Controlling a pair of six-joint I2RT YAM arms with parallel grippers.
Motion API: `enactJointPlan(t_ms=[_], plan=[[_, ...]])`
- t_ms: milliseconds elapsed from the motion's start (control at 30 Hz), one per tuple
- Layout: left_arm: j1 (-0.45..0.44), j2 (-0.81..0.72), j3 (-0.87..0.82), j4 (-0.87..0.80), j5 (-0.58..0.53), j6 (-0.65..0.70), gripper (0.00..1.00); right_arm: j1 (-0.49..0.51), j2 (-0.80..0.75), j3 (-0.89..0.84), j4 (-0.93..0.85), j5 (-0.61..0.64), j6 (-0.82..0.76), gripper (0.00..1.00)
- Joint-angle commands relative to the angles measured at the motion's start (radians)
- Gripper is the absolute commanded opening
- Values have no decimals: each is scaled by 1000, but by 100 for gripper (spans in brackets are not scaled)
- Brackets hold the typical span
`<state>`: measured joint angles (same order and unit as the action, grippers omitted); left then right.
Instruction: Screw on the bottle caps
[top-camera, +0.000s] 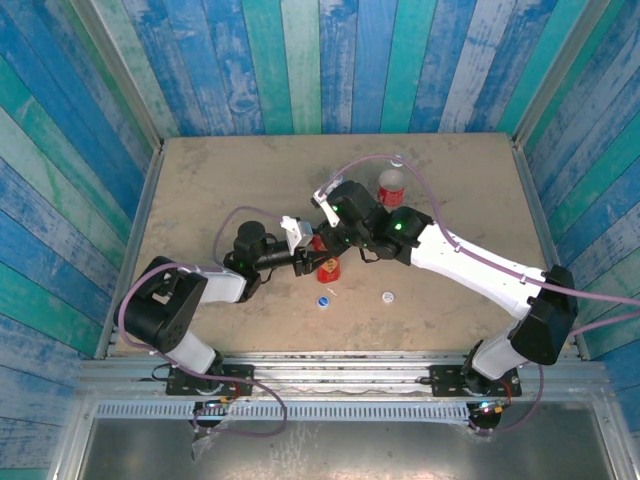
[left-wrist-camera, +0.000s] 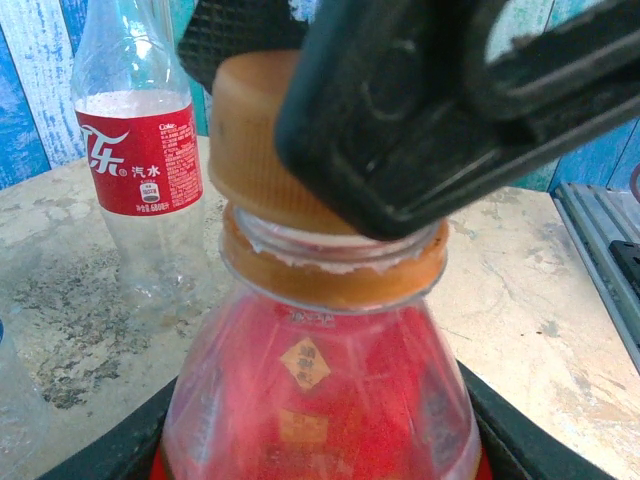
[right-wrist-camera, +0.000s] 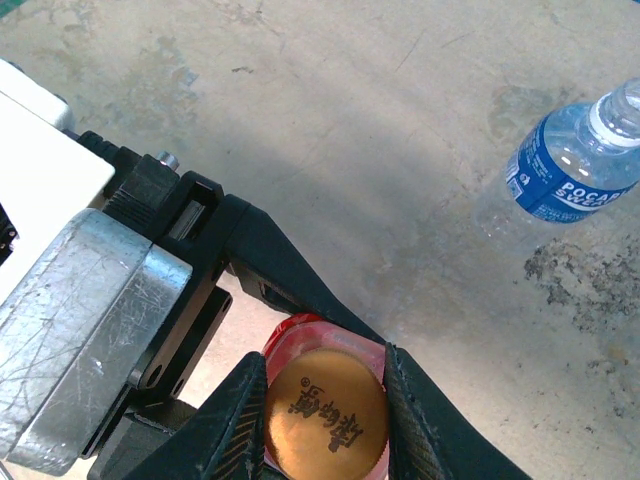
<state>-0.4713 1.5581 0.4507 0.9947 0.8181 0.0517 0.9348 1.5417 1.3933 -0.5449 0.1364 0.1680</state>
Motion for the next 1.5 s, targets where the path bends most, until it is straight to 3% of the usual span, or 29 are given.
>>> enactJointPlan(t_ms=[0,267,1467], plan=[[-13,13,11,-62,14,7,56,16,31,-29,-116,-20,28,32],[-13,15,11,-65,12,7,56,11,-15,-108,-1,-37,63,30],[-14,24,16,-64,12,-6,56,8,-101,-222,121,-16,88,38]])
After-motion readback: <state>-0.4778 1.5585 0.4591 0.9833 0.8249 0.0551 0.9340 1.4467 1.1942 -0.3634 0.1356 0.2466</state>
